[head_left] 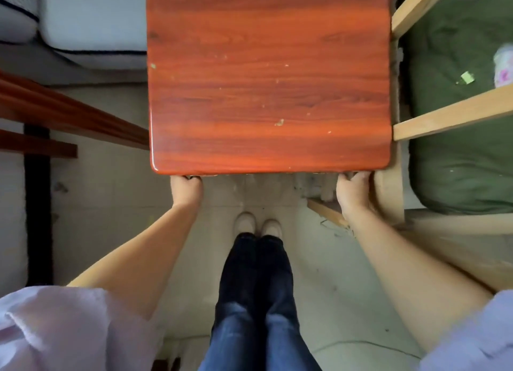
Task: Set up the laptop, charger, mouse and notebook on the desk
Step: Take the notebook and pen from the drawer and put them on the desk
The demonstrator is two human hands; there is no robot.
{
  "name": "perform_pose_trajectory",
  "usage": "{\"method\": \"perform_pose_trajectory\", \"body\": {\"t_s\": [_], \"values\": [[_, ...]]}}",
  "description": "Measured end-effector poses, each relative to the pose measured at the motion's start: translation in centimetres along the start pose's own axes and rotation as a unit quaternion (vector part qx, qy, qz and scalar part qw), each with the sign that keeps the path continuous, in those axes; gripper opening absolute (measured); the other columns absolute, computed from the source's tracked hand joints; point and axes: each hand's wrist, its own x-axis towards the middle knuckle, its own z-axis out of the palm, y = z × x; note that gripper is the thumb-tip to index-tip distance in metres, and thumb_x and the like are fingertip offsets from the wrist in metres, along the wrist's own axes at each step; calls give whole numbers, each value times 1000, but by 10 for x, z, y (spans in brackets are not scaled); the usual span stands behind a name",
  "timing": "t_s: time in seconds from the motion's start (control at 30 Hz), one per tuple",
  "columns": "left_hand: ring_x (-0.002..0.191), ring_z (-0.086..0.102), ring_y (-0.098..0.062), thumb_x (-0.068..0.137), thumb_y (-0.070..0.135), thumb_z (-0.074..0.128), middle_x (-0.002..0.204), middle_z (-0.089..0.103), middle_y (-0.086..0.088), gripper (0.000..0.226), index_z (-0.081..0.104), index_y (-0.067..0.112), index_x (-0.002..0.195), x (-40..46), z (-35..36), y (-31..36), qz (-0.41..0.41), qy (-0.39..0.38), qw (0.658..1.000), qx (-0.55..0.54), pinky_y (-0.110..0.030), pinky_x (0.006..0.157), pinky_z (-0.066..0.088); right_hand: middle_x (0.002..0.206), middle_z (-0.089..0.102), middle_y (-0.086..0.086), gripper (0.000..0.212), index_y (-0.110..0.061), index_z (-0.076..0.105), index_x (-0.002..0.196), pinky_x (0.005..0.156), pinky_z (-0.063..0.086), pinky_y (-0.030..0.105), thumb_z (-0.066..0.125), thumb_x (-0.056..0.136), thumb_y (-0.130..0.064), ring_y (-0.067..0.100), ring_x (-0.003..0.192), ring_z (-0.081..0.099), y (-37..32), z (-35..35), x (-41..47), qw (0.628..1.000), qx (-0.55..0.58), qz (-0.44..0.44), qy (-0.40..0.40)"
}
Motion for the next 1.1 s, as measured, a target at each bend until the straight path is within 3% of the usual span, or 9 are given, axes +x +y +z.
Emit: {"method": "perform_pose_trajectory", "body": {"t_s": [0.1, 0.33, 0.53, 0.6, 0.7, 0.77, 0.83, 0.97, 1.1], "values": [[102, 49, -22, 77, -5, 37, 114, 53, -8, 52, 42, 7, 127, -2, 5, -5, -9, -6, 1000, -20, -28, 96, 36, 132, 52, 13, 57, -5, 22, 139, 88, 31, 24, 48, 89, -9, 28, 119, 49, 5, 3, -1, 1000, 13, -14, 24], [86, 47, -21, 70, -6, 37, 91, 49, 1, 51, 44, 15, 116, 10, -3, -18, -5, 7, 1000, 22, -25, 81, 38, 137, 48, 11, 55, -10, 24, 138, 94, 28, 21, 44, 87, -1, 25, 125, 46, 10, -1, 0, 997, 23, -73, 29], [114, 48, -19, 74, -5, 34, 133, 47, -1, 62, 32, 19, 132, -14, -23, -33, 6, -43, 999, 19, -29, 89, 39, 147, 38, 4, 48, -14, 26, 132, 97, 32, 28, 40, 88, 0, 19, 133, 40, 28, -8, -23, 998, 35, -61, 5], [125, 44, -18, 80, 7, 37, 144, 40, -2, 61, 28, 20, 139, -24, -21, -27, -31, -73, 994, -81, -37, 102, 38, 151, 31, 0, 58, -21, 18, 142, 102, 33, 39, 42, 91, -7, 18, 134, 36, 25, -2, -36, 987, 153, -5, -43], [126, 43, -28, 88, 27, 47, 145, 33, -7, 61, 25, 26, 144, -36, -9, -4, -190, -84, 916, -343, -52, 89, 49, 154, 25, 3, 61, -29, 9, 148, 101, 32, 60, 39, 96, -24, 29, 134, 37, 4, 12, -54, 906, 382, 149, -104], [127, 41, -39, 90, 18, 46, 144, 28, -10, 64, 19, 28, 147, -42, 2, 8, -264, -63, 841, -467, -61, 88, 47, 151, 26, 12, 61, -32, 9, 147, 94, 42, 63, 39, 95, -22, 35, 128, 43, -8, 18, -61, 858, 469, 191, -84], [112, 50, -37, 86, 8, 43, 132, 36, -9, 72, 15, 33, 147, -47, 9, 15, -261, -51, 824, -501, -61, 91, 45, 150, 26, 15, 67, -36, 5, 146, 89, 47, 60, 42, 93, -19, 37, 124, 47, -10, 22, -67, 844, 500, 183, -69], [105, 51, -20, 81, 11, 48, 134, 45, 3, 79, 14, 51, 140, -52, 9, 21, -182, -18, 880, -437, -45, 85, 50, 149, 29, 4, 73, -37, 0, 146, 86, 52, 51, 48, 92, -25, 33, 125, 48, -14, 27, -69, 875, 455, 143, -79], [128, 43, -7, 84, 23, 56, 145, 40, 14, 68, 23, 41, 141, -44, -7, 4, -65, -15, 956, -285, -43, 113, 31, 151, 28, 4, 83, -41, -14, 143, 94, 48, 53, 47, 91, -23, 33, 130, 42, -11, 20, -57, 897, 420, 122, -55]]}}
